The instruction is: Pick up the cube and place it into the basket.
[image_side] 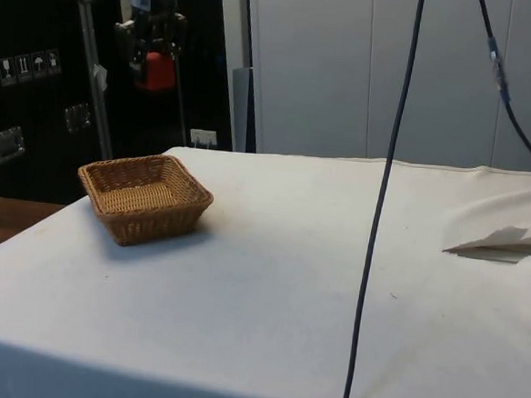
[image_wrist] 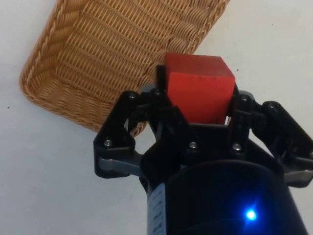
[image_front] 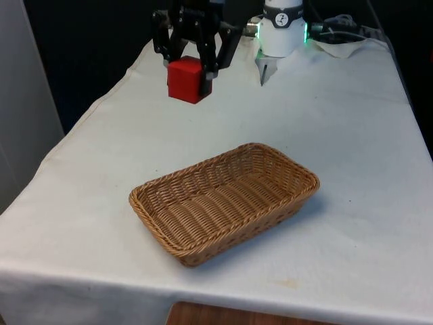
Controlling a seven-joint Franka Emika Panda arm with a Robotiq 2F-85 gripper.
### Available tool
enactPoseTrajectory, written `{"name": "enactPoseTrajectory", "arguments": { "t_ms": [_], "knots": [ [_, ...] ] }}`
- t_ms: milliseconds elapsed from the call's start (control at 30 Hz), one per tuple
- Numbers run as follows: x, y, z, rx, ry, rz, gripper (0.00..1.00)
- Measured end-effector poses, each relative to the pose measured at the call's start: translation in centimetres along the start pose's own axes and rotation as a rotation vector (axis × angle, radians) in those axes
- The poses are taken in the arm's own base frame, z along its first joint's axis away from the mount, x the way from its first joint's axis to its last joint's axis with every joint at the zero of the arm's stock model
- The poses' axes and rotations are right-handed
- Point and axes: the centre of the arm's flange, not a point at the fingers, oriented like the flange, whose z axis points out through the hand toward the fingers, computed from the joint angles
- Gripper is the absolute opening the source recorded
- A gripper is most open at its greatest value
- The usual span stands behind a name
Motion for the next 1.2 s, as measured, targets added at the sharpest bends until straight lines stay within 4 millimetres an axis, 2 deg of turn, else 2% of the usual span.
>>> {"name": "enactPoseTrajectory", "arguments": {
  "t_ms": [700, 1200],
  "knots": [
    [-0.6, -1.9, 2.2, 0.025, -0.032, -0.129, 0.00],
    [-1.4, -3.4, 4.5, 0.056, -0.063, -0.238, 0.00]
  ]
}}
